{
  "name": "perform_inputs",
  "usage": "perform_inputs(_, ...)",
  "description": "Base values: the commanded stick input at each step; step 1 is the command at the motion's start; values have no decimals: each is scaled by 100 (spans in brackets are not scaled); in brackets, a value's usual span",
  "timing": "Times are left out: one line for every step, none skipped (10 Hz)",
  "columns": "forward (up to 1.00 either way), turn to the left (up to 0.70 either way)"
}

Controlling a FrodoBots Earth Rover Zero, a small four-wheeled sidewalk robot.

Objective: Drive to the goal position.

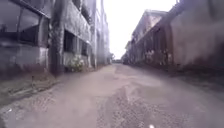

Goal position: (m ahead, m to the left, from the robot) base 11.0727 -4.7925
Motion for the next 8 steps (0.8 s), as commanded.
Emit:
perform_inputs(50, 0)
perform_inputs(50, 0)
perform_inputs(50, 0)
perform_inputs(50, 0)
perform_inputs(50, 0)
perform_inputs(50, 0)
perform_inputs(50, 0)
perform_inputs(50, 0)
